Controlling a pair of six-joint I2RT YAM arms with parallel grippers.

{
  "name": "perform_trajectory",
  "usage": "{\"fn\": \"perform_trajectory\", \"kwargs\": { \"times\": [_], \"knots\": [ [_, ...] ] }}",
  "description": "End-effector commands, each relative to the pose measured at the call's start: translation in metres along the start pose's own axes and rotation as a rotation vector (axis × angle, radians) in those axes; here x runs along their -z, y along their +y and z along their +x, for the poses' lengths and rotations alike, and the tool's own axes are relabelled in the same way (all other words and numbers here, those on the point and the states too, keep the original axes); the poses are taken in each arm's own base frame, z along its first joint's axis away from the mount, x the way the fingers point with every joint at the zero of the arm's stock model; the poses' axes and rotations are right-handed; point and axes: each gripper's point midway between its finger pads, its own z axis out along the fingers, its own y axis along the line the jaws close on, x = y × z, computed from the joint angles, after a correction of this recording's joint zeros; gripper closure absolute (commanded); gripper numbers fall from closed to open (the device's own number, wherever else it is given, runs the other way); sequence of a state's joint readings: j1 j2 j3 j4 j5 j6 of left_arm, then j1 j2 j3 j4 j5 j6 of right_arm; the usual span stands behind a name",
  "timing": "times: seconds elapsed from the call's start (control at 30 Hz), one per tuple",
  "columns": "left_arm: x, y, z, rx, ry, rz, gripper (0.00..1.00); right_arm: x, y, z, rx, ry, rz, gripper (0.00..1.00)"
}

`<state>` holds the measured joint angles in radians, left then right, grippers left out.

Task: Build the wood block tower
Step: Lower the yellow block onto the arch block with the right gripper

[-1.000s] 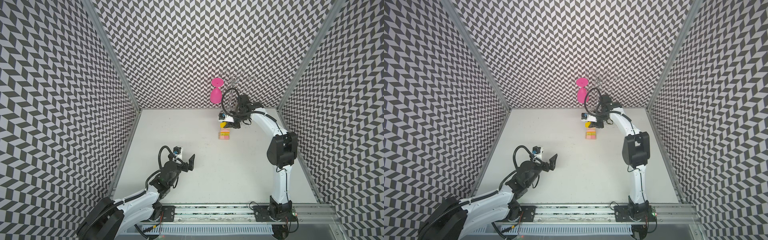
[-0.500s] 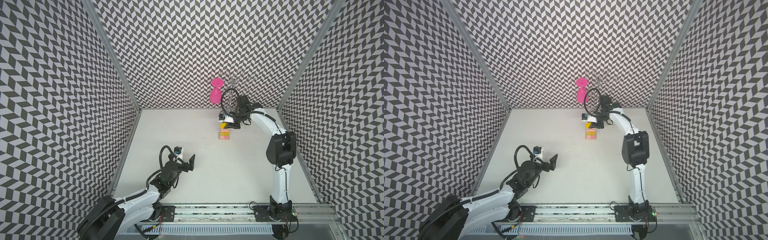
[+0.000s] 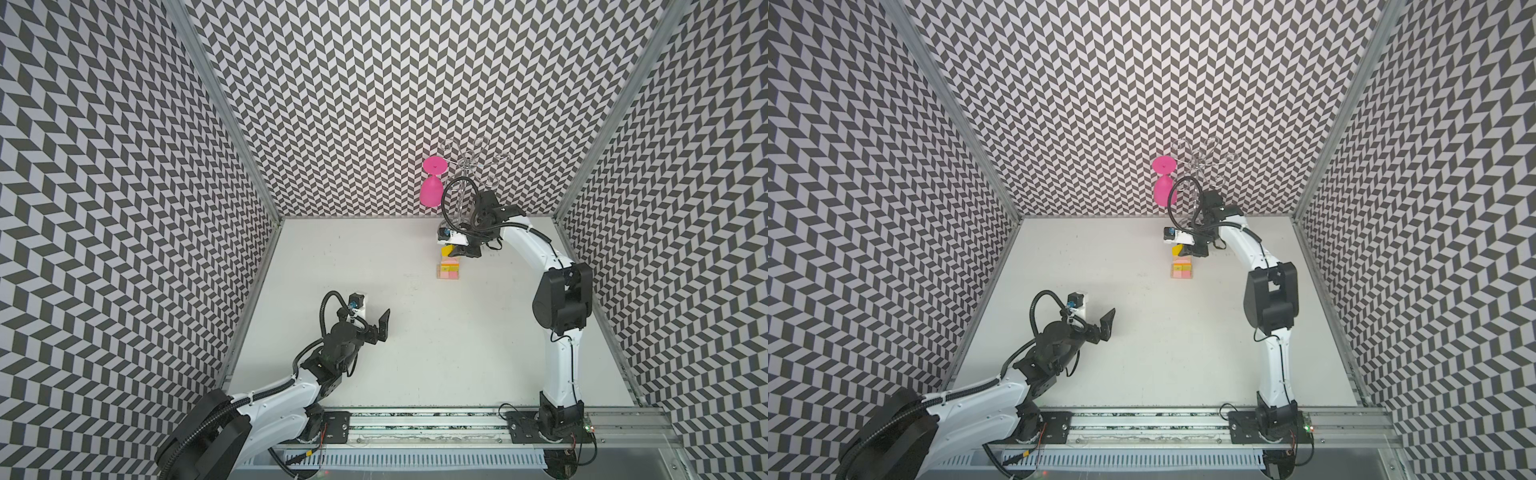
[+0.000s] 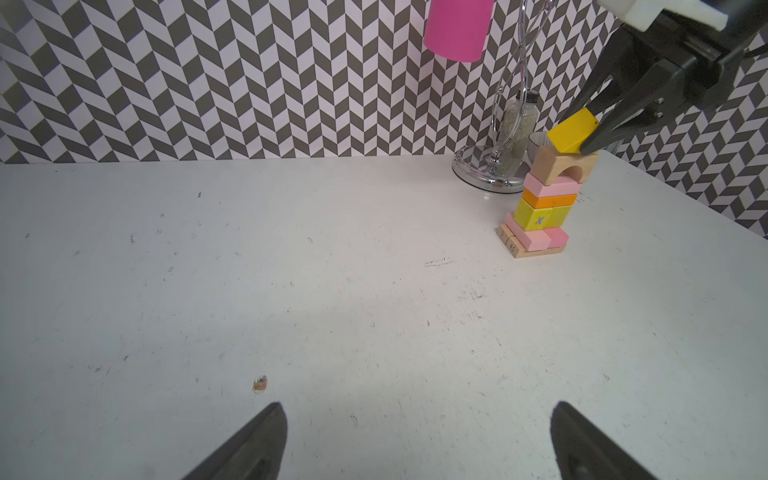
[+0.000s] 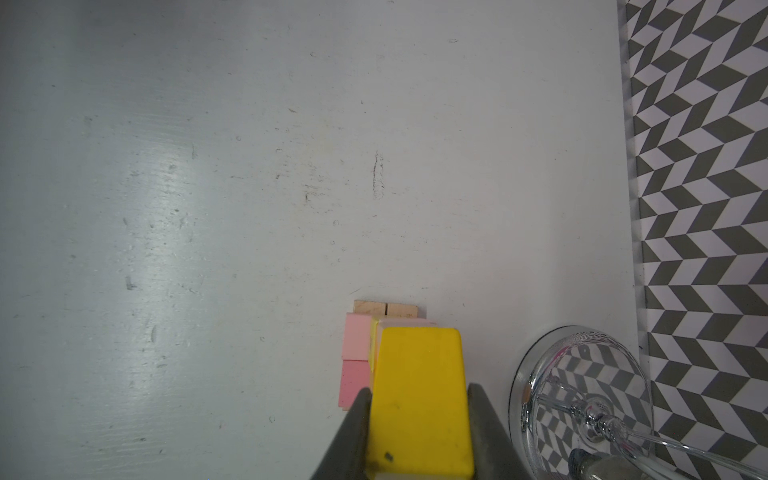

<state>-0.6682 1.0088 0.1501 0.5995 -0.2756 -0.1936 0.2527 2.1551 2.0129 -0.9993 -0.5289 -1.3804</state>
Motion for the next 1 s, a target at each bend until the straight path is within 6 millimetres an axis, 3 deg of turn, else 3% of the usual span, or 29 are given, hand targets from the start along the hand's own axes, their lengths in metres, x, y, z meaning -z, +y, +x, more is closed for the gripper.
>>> {"fn": "perform_trajectory", "kwargs": {
  "times": [0.0,0.63,0.97],
  "knots": [
    [-0.0027,-0.0047,-0.0171,-0.005,-0.039,0.001,0.01,-0.003,-0.0036,0.0044,0.002,-0.005,0.009,0.98],
    [-0.0034,-0.0058,-0.016,-0.01,-0.034,-0.002,0.01,-0.0041,-0.0032,0.0085,-0.012,0.012,0.019,0.79],
    [-0.0039,-0.0066,-0.0156,-0.014,-0.032,-0.002,0.01,-0.0033,-0.0039,0.0115,-0.014,0.029,0.035,0.58]
  ]
}}
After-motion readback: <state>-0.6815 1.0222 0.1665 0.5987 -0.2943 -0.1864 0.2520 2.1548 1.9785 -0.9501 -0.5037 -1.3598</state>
